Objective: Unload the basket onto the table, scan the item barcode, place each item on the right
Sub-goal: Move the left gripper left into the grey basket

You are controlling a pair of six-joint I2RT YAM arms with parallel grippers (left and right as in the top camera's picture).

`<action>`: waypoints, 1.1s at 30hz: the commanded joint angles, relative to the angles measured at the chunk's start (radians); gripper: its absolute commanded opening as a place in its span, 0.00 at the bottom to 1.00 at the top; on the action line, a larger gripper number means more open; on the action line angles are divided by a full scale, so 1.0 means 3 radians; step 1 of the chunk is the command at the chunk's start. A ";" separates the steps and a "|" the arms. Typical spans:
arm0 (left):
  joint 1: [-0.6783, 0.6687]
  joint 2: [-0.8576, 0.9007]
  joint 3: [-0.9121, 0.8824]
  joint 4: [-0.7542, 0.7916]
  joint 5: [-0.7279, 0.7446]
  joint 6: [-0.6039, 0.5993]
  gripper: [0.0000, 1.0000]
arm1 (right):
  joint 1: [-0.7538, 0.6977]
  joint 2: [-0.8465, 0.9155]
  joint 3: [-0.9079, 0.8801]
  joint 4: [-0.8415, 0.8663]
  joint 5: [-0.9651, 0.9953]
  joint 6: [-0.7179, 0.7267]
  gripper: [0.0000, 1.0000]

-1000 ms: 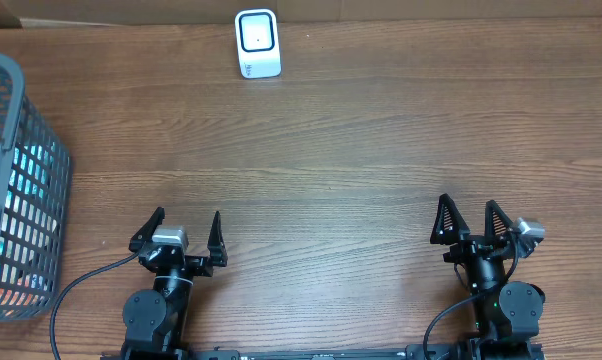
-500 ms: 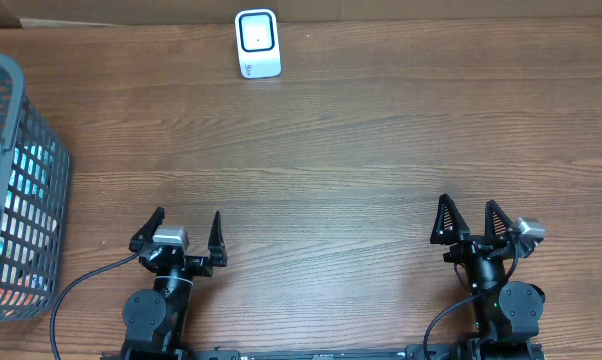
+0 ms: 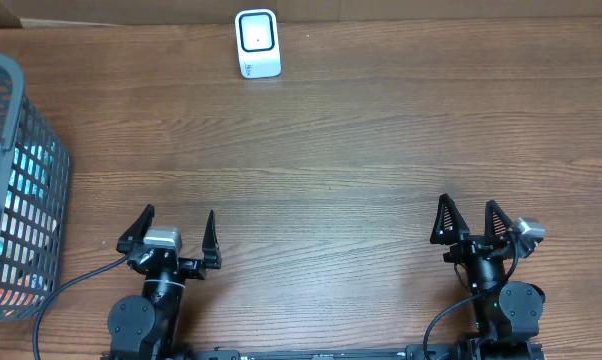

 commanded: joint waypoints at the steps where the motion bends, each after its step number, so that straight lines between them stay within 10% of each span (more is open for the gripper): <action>1: 0.0019 0.0178 0.0200 -0.0009 0.0018 0.0058 1.00 | -0.0009 -0.0031 -0.0036 0.0023 0.0010 -0.0001 1.00; 15: 0.0019 0.1397 0.1200 -0.0469 0.0242 0.0048 1.00 | -0.0009 -0.0031 -0.0036 0.0023 0.0010 -0.0001 1.00; 33: 0.0019 0.3479 0.3713 -0.2401 0.1205 0.0048 1.00 | -0.0009 -0.0031 -0.0036 0.0023 0.0010 -0.0001 1.00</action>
